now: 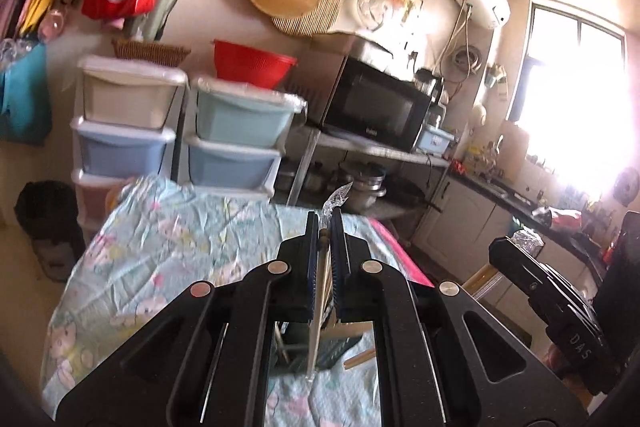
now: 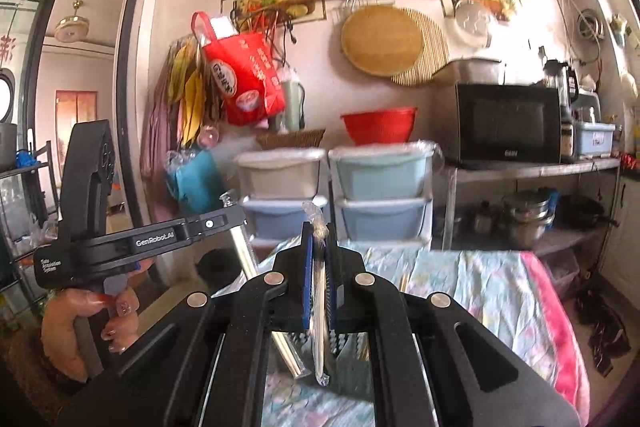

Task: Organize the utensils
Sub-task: 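Lift both held chopsticks upright and carry them over the green caddy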

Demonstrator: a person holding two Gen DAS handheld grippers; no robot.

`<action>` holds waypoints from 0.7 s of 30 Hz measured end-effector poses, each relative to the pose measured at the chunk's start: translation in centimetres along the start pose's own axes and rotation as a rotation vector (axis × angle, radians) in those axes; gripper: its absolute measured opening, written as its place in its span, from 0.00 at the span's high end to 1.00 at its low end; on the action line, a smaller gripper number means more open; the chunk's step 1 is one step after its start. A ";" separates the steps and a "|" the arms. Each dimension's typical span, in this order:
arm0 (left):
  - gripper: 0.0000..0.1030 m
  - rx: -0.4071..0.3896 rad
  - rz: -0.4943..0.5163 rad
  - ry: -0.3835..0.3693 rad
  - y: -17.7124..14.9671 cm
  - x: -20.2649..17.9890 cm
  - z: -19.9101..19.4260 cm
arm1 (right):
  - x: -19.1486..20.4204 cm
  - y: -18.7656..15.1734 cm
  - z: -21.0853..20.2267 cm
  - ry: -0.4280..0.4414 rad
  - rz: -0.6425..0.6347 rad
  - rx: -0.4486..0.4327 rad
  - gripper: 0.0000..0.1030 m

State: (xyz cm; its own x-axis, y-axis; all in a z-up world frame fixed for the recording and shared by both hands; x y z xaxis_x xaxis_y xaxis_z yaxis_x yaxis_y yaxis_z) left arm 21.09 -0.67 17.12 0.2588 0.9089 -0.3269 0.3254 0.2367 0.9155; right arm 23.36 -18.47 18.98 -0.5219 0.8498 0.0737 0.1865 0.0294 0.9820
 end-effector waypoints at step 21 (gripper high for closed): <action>0.97 -0.118 0.121 0.095 2.1 -1.4 4.9 | -1.3 2.0 4.2 -0.056 -0.051 -0.088 0.94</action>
State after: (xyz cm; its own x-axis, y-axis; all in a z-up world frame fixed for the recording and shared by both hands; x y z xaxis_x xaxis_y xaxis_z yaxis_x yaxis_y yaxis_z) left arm 25.90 -3.16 18.37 0.2005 0.9603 -0.1938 0.1869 0.1567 0.9698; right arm 27.92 -17.30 20.11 -0.4814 0.8763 0.0160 0.0858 0.0289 0.9959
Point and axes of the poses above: each gripper's, at about its wrist camera, not at the fingertips, and z roughly the way its jaws point, x to its left, y to its top, the point moved 5 cm from there along z, roughly the way its jaws point, and after that the axes turned 5 degrees about -y, right-handed, at the moved point
